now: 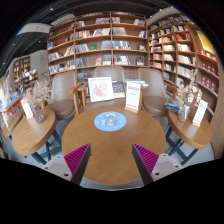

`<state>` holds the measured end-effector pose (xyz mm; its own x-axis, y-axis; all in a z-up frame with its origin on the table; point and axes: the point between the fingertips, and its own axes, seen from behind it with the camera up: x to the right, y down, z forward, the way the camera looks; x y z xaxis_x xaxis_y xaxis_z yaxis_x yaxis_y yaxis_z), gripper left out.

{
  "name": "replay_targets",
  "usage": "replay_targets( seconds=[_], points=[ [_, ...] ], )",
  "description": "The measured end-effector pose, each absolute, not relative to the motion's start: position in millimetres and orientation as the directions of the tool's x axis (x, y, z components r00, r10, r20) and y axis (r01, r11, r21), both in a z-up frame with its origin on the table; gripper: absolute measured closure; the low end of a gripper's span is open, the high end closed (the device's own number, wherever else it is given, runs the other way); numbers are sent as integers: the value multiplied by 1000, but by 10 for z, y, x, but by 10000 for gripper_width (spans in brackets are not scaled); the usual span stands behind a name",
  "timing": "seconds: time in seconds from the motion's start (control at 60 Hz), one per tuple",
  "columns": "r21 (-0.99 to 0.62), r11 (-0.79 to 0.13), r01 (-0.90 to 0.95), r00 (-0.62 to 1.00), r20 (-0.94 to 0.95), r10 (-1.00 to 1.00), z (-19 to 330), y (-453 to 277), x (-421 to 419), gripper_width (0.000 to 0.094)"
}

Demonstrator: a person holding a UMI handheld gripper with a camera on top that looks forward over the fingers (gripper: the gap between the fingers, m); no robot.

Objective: Arrange mouse

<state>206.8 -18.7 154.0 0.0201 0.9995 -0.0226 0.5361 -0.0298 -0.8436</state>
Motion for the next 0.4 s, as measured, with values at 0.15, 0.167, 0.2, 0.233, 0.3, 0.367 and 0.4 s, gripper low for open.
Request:
replay_targets(
  seconds=[0.15,0.167,0.2,0.233,0.3,0.367,0.4],
  points=[
    [-853,4,522,7,9,1000,1606,-165,2528,81],
    [-851,3,525,3,5,1000,1602,-172,2566,82],
    [-849,1,529,-4,-2,1000,1601,-195,2643,83],
    [-852,0,523,-12,-8,1000,1625,-209,2698,85],
    [-859,-4,511,-24,-18,1000,1673,-235,2781,87],
    [-864,-5,504,-17,-16,1000,1694,-219,2837,85],
    [-866,-8,500,-12,-17,1000,1708,-196,2867,87]
  ],
)
